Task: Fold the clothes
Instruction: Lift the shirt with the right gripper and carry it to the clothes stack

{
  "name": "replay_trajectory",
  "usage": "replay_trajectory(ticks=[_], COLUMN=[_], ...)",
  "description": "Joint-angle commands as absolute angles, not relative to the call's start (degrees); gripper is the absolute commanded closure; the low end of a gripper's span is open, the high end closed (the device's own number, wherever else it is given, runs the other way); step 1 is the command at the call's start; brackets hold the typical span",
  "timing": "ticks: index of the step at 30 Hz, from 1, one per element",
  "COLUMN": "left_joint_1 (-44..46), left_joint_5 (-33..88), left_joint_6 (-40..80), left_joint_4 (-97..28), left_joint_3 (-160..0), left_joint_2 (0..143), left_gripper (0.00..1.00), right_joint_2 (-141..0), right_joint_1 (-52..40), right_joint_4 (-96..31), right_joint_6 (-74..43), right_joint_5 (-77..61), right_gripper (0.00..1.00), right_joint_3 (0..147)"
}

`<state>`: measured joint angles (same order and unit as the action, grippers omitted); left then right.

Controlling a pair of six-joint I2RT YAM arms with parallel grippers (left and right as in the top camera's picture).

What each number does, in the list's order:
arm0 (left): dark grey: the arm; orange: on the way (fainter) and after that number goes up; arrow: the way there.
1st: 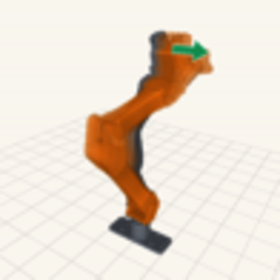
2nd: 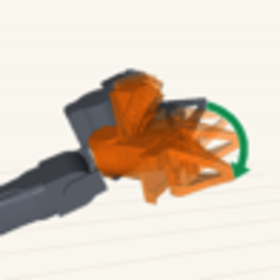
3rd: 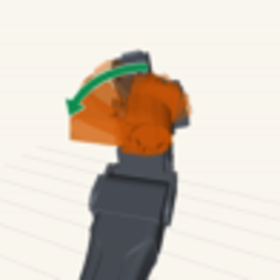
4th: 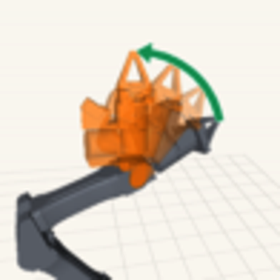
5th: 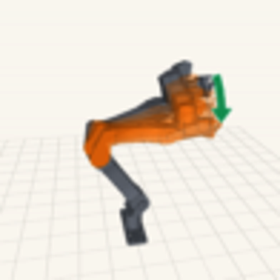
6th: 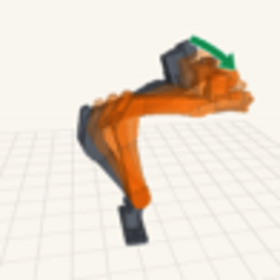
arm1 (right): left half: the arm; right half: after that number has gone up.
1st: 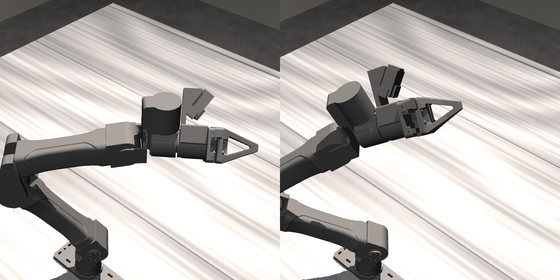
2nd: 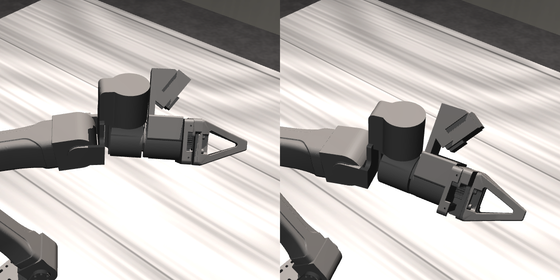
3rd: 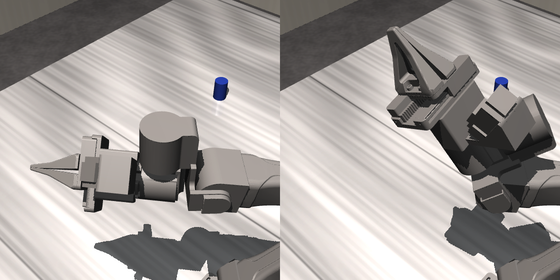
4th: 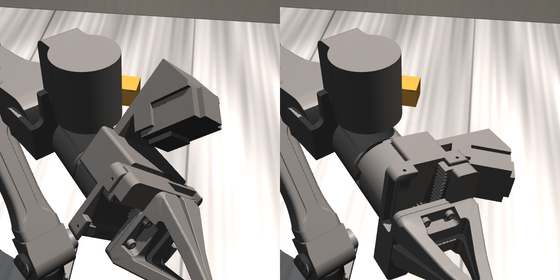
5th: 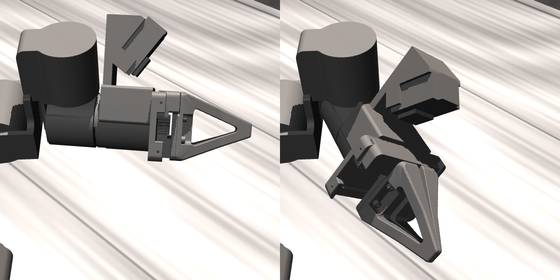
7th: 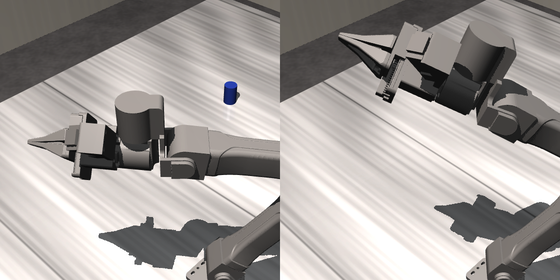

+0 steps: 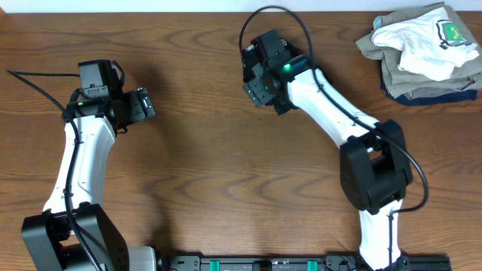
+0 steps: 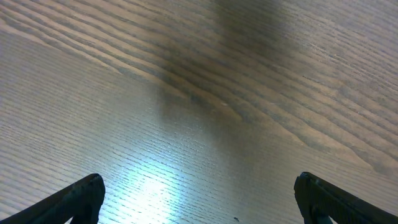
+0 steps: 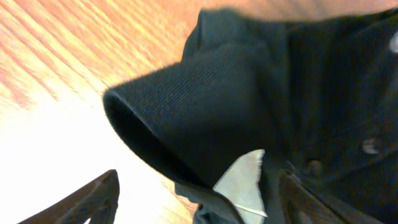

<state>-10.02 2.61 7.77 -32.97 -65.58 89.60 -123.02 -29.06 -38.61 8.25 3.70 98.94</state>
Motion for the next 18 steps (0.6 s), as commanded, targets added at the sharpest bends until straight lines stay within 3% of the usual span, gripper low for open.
replay_trajectory(ticks=[1,13,15,18], left_joint_1=[-10.33,-10.33,-10.33,-10.33], left_joint_5=[2.5,2.5,2.5,2.5], left_joint_6=[8.47,8.47,8.47,8.47], left_joint_4=[-32.93,-33.36,-33.54,-33.56], left_joint_3=[-66.06,-64.93,-64.93,-64.93], left_joint_2=[90.02,90.02,90.02,90.02], left_gripper=[0.02,0.02,0.02,0.02], right_joint_2=[-125.97,-133.62,-133.88,-134.17], right_joint_1=[-29.56,-29.71,-29.76,-29.76], right_joint_4=[-37.65,-29.78,-28.84,-28.73], right_joint_6=[8.84,5.89,4.21,3.2], right_joint_5=[6.68,6.68,6.68,6.7], right_gripper=[0.23,0.29,0.33,0.5], right_joint_3=[97.91,97.91,97.91,97.91])
